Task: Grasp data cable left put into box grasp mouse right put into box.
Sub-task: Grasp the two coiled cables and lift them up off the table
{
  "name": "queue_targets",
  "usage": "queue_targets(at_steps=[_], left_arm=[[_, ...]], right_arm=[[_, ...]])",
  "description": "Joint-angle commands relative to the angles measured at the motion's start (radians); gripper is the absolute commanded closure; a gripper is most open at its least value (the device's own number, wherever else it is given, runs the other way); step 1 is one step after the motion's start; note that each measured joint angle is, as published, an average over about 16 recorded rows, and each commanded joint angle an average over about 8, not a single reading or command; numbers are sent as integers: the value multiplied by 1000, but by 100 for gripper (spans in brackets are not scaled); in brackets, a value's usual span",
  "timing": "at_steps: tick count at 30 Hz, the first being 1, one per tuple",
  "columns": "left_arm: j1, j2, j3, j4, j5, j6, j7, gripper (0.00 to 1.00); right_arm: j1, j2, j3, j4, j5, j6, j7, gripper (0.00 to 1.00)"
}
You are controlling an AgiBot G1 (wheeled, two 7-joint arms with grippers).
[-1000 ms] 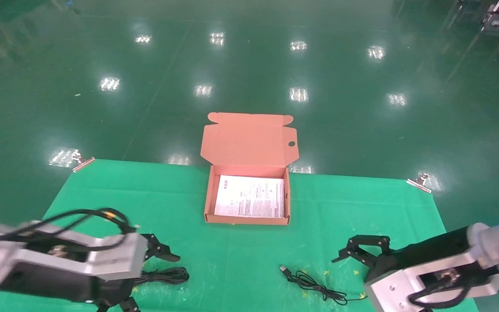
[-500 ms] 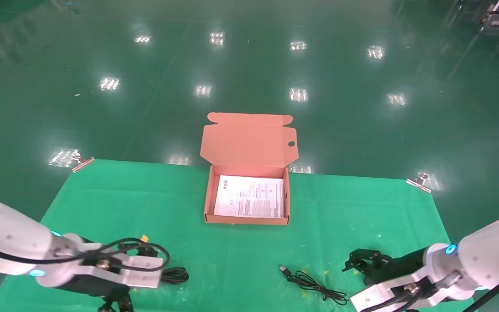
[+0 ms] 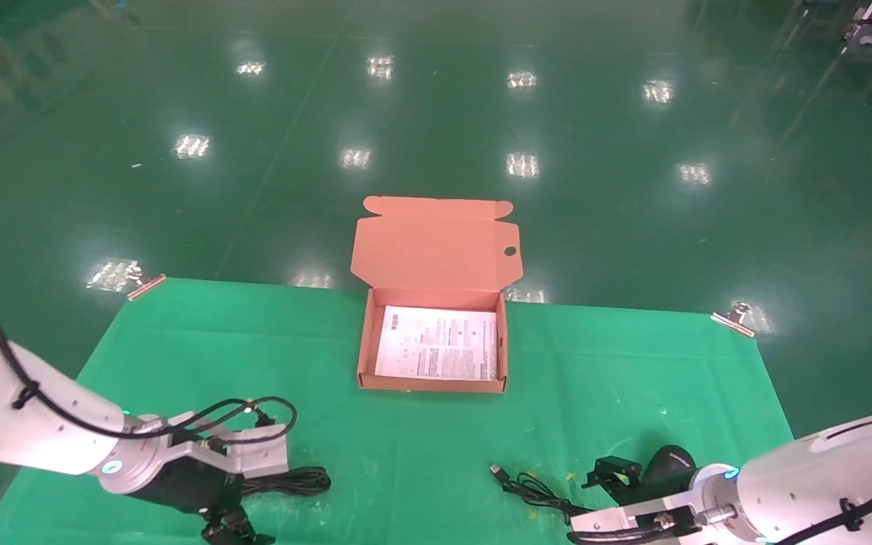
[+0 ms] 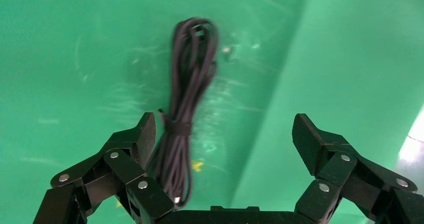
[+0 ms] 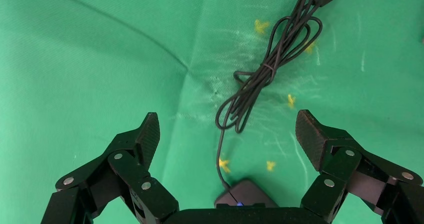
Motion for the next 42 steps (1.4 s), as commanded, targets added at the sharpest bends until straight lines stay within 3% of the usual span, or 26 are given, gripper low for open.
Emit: queue_targets(at_steps=[1, 10, 11, 17, 19, 42], left_arm=[[-6, 20, -3, 76, -3, -19, 24, 0], [-44, 86, 1, 300, 8, -85, 150, 2], [-47, 92, 4, 315, 13, -91, 160, 9], [-58, 116, 12, 388, 31, -123, 190, 84], [-59, 119, 12, 399, 32, -128, 192, 100], [-56, 109, 11, 363, 29, -115, 185, 100]], right_arm=[[-8, -14, -2, -18, -11, 11, 24, 0], [2, -102, -8, -188, -23, 66, -14, 1], [3, -110, -8, -203, -24, 71, -18, 8], [7, -141, -11, -265, -30, 94, -38, 83], [7, -145, -12, -272, -31, 97, -40, 100], [8, -134, -10, -250, -27, 88, -33, 100]])
